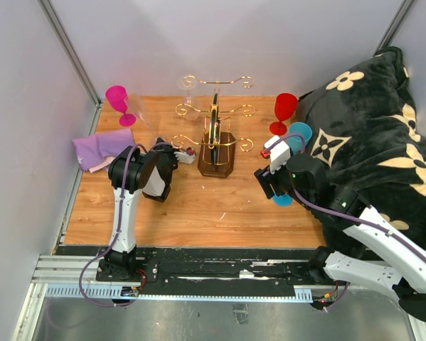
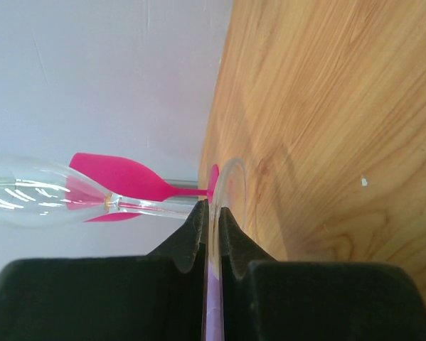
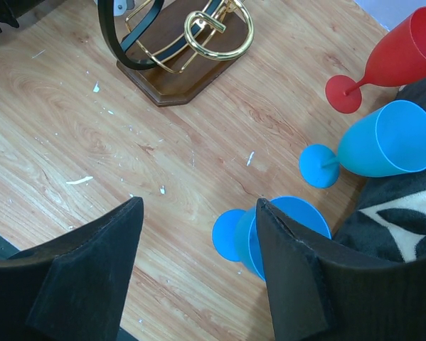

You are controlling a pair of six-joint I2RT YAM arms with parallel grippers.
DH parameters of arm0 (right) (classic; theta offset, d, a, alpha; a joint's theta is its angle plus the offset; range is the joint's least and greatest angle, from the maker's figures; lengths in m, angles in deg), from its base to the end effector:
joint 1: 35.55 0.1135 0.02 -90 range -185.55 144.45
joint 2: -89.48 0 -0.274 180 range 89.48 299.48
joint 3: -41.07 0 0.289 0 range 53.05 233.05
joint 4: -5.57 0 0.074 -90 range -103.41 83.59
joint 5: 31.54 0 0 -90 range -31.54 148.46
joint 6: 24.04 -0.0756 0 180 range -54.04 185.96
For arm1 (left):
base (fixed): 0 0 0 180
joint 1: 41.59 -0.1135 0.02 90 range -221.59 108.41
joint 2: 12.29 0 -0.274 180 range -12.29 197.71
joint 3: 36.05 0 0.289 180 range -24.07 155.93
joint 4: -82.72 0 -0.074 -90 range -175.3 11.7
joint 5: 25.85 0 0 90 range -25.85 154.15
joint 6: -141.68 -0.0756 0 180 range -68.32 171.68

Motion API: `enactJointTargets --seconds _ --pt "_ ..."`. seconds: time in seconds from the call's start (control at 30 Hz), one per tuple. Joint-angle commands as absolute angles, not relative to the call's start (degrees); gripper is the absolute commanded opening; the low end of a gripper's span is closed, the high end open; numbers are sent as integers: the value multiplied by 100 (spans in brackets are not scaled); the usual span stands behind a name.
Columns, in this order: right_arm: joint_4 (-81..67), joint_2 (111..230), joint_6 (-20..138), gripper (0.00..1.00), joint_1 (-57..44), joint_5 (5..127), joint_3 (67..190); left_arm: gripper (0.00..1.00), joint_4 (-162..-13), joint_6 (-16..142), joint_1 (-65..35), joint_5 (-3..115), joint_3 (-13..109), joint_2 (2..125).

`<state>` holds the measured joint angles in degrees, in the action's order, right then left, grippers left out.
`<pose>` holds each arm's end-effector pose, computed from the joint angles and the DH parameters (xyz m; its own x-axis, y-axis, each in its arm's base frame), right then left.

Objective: Take the wine glass off the wine glass rack

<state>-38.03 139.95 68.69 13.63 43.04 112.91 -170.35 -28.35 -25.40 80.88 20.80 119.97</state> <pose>0.1791 0.1766 0.3746 -0.2199 -0.3249 -0.9198 -0.5798 0.8019 -0.1446 0.4126 -0.0971 0.0306 -0.0158 0.9868 -0.1614 0.0370 0.1619 0.9861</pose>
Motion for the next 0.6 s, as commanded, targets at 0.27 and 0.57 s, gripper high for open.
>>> enactJointTargets --seconds 0.27,0.57 --pt "-3613 13906 6763 65 1270 4414 11203 9 -16610 -2329 -2343 7855 1595 11954" --pt "-3603 13833 6768 66 1270 4405 11175 20 -16282 -2334 -2283 7821 1557 11823"
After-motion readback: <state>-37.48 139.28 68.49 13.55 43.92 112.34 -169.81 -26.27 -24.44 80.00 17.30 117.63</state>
